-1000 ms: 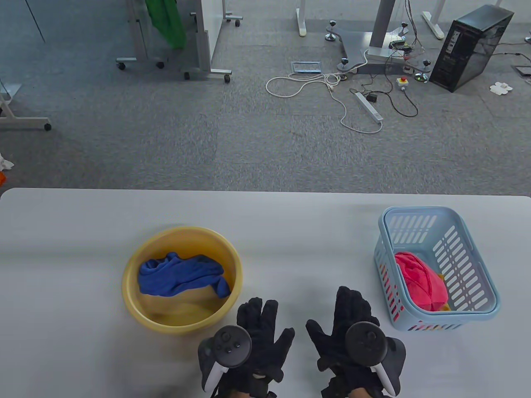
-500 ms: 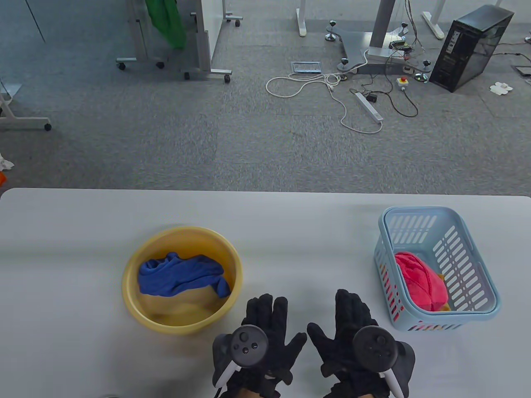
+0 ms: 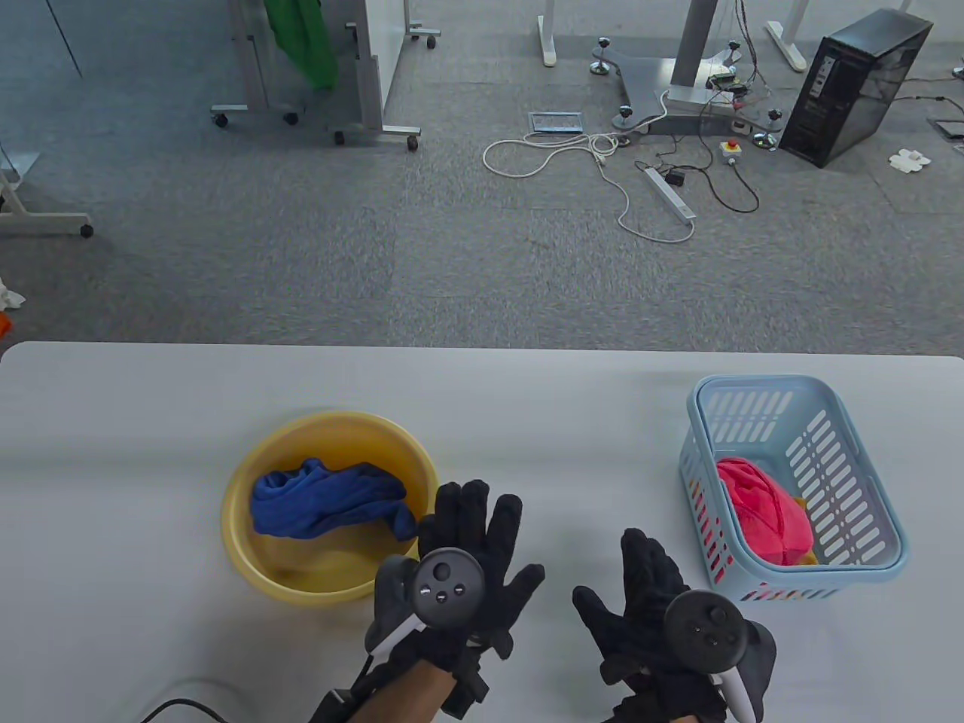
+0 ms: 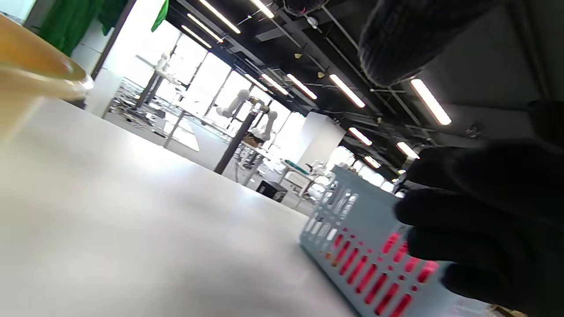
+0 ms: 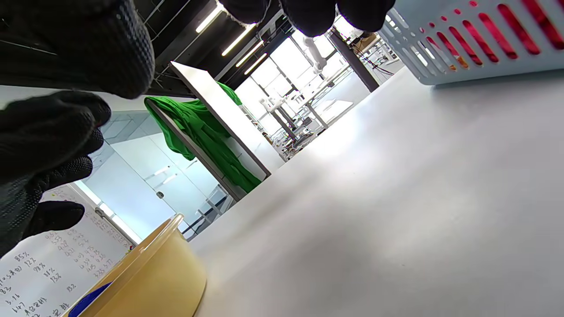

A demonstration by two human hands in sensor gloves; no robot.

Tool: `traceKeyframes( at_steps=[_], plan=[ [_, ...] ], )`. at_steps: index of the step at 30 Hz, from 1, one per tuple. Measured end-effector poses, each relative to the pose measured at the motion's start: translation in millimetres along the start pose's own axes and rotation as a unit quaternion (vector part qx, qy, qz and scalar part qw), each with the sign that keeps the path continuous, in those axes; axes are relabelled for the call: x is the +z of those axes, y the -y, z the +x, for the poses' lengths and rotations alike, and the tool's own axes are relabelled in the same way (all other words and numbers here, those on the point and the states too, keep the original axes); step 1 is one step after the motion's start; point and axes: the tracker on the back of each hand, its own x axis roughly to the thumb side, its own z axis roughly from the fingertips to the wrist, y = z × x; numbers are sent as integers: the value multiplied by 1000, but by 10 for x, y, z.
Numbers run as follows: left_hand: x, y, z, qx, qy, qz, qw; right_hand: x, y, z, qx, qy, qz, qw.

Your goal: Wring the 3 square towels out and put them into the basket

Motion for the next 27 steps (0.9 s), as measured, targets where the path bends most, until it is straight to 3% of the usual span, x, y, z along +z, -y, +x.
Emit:
traceKeyframes(
  at_steps=[5, 8, 11, 17, 22, 27],
  plan=[
    [-172, -374, -277, -38, -56, 11, 998, -1, 33, -3, -12, 2, 1, 1000],
    [-273, -550, -459, -30, -28, 42, 998, -6, 24, -7, -6, 5, -1, 1000],
    [-342, -647, -629, -74, -72, 22, 994, -9, 19, -6, -12, 5, 3, 1000],
    [-483, -631, -931, -117, -133, -22, 984, -10, 45, -29, -18, 3, -1, 1000],
    [-624, -501, -1120, -171, -184, -125, 960, -13, 39, -29, -12, 2, 3, 1000],
    [-718, -330, -1218, -171, -187, -172, 952, -3, 13, 2, -36, 13, -6, 999]
  ],
)
